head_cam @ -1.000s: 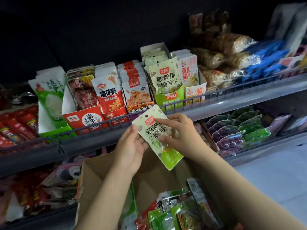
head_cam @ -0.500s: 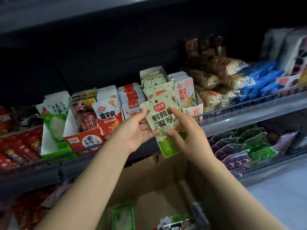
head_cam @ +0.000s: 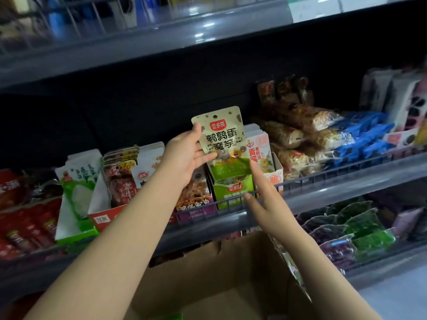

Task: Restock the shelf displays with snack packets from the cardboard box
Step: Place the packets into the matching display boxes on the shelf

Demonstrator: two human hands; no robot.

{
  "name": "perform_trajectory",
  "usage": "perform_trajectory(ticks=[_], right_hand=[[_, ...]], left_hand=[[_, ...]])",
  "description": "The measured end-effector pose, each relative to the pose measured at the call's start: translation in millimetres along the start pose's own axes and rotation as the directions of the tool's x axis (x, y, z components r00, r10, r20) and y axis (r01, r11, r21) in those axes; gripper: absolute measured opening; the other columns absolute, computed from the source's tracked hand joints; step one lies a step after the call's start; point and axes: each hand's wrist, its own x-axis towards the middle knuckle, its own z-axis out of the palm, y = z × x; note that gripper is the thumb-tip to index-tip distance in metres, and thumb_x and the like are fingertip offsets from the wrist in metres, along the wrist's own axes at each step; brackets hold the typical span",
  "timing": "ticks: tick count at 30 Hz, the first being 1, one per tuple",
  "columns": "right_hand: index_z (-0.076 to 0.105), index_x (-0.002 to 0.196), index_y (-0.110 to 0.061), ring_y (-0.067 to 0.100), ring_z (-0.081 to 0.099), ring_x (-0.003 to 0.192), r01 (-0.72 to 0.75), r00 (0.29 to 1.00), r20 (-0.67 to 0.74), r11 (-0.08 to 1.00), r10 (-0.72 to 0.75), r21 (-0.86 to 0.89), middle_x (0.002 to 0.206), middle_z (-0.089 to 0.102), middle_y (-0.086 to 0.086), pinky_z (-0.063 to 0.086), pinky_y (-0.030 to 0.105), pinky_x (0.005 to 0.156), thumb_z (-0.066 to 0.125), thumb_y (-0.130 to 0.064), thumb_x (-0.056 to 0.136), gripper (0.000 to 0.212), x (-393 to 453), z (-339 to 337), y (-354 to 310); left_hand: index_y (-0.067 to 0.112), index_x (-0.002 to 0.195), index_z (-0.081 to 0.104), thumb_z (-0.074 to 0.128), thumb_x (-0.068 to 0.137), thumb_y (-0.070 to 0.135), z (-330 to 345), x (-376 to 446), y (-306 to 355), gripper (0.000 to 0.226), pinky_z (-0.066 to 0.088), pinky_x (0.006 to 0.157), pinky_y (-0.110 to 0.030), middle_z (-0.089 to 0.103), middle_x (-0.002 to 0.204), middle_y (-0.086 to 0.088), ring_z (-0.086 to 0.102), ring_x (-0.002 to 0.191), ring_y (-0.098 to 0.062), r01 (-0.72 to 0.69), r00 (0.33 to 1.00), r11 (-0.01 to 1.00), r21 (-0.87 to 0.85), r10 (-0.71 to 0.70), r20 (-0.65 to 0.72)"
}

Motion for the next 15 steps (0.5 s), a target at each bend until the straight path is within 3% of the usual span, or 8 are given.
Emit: perform_trajectory(ticks=[5,8,12,15], right_hand=[[0.005,0.150,-0.030,0.005,0.002,0.144,-0.053,0.998,0.032,0.997,0.055,-0.057,0.155,0.011,-0.011,0.007,0.027,0.115,0.049,-0.013,0.096,0.071,4.1,-3.5,5.0],[0.002,0.145,-0.041,0.011,-0.005,0.145,-0.104,0.992,0.061,0.991,0.109,-0.078,0.158,0.004,-0.008,0.005,0.040,0.116,0.047,-0.016,0.097,0.070,3.6,-4.5,5.8],[-0.001,0.134,-0.051,0.010,-0.006,0.145,-0.127,0.988,0.077,0.989,0.132,-0.070,0.157,0.005,-0.008,0.006,0.043,0.116,0.048,-0.018,0.097,0.069,3.6,-4.4,3.9],[0.002,0.142,-0.046,0.007,-0.007,0.144,-0.129,0.986,0.090,0.988,0.137,-0.086,0.150,0.008,-0.018,0.007,0.044,0.118,0.050,-0.019,0.097,0.071,3.2,-5.4,4.0]], left_hand=[[0.009,0.114,0.057,0.053,0.095,0.031,2.9,2.3,-5.3,0.029,0.058,0.079,-0.036,0.070,0.103,-0.009,0.070,0.088,-0.019,-0.068,0.998,0.996,0.057,0.068,-0.002],[0.007,0.121,0.057,0.053,0.094,0.033,2.0,4.4,-5.7,0.037,0.058,0.081,-0.038,0.068,0.109,-0.010,0.070,0.088,-0.020,-0.094,0.995,0.990,0.101,0.098,-0.031],[0.010,0.118,0.059,0.056,0.092,0.034,0.2,6.1,-6.2,0.035,0.058,0.079,-0.036,0.064,0.118,-0.013,0.069,0.094,-0.023,-0.117,0.990,0.985,0.127,0.127,-0.067],[0.009,0.118,0.059,0.059,0.090,0.034,2.1,6.3,-7.5,0.037,0.058,0.080,-0.037,0.061,0.123,-0.017,0.065,0.102,-0.028,-0.086,0.992,0.992,0.095,0.094,-0.081]])
